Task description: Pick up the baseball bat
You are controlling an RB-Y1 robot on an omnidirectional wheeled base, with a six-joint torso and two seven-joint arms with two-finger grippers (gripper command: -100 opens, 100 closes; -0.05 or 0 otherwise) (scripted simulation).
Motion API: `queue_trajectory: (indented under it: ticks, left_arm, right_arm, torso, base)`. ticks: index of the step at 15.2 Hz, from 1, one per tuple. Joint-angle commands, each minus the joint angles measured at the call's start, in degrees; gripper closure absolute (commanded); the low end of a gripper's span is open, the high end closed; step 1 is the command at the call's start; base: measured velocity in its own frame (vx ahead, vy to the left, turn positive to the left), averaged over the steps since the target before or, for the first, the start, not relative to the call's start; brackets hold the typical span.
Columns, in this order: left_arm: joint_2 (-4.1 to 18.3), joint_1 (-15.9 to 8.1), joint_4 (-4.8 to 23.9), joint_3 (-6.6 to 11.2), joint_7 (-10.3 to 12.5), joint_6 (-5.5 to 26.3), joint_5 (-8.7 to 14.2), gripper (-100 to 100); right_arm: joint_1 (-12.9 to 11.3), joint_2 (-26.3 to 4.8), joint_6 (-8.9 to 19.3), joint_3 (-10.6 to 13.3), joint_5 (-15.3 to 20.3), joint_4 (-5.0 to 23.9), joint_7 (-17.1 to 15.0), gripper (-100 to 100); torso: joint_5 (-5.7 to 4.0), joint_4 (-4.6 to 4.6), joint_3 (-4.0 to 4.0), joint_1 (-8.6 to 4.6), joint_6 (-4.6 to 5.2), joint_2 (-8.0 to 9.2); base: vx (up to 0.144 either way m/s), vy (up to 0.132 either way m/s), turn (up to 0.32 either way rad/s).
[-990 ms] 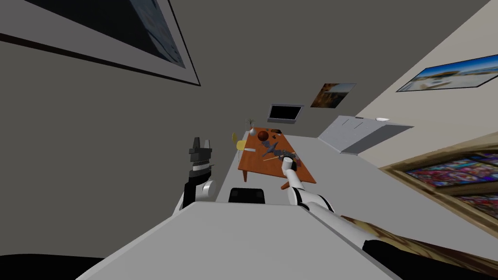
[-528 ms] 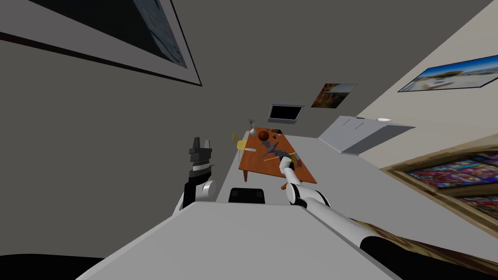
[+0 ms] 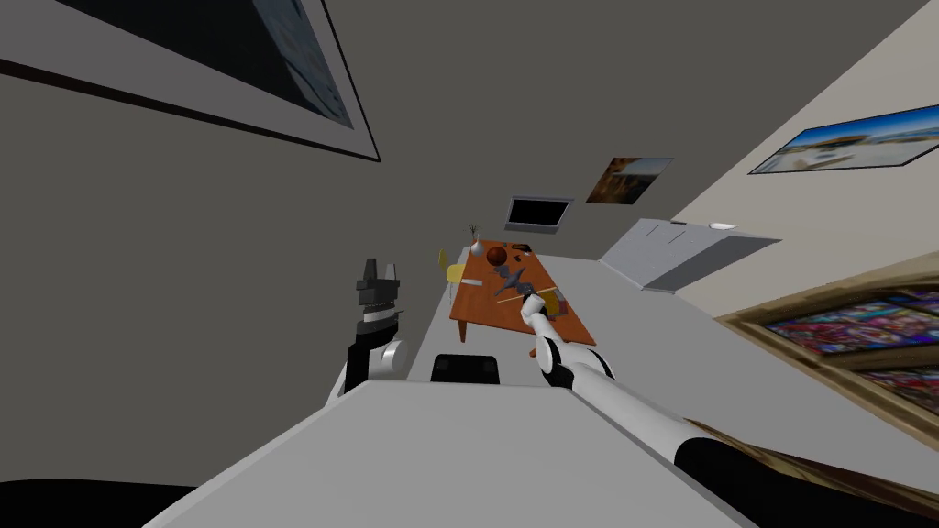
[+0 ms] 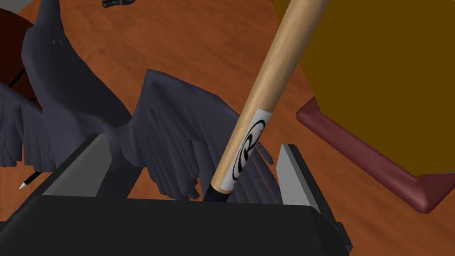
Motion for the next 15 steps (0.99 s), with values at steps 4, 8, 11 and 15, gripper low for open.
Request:
queue_trajectory:
  ticks: [4, 8, 11, 15]
  left_arm:
    - [0.0, 0.0, 0.0, 0.0, 0.0, 0.0, 0.0, 0]
    - [0.0, 0.0, 0.0, 0.0, 0.0, 0.0, 0.0, 0]
    - [0.0, 0.0, 0.0, 0.0, 0.0, 0.0, 0.0, 0]
    - [0.0, 0.0, 0.0, 0.0, 0.0, 0.0, 0.0, 0]
  right_arm:
    - [-2.7, 1.1, 0.8, 0.0, -5.0, 5.0, -4.3, -100]
    - [-4.0, 1.9, 1.3, 0.0, -7.6, 7.3, -6.5, -100]
    - [-4.4, 2.2, 1.5, 0.1, -8.6, 8.2, -5.7, -100]
    - [-5.1, 2.5, 1.7, 0.0, -9.4, 9.2, -7.9, -100]
  torso:
    - [0.0, 0.01, 0.0, -0.03, -0.01, 0.0]
    - [0.0, 0.0, 0.0, -0.03, 0.0, 0.0]
    - [-0.02, 0.01, 0.01, -0.11, 0.0, 0.01]
    - [-0.01, 0.0, -0.01, -0.06, 0.0, -0.01]
  base:
    - [-0.01, -0.024, -0.011]
    - [-0.007, -0.026, -0.015]
    - [-0.01, -0.039, -0.011]
    - [-0.003, -0.023, -0.013]
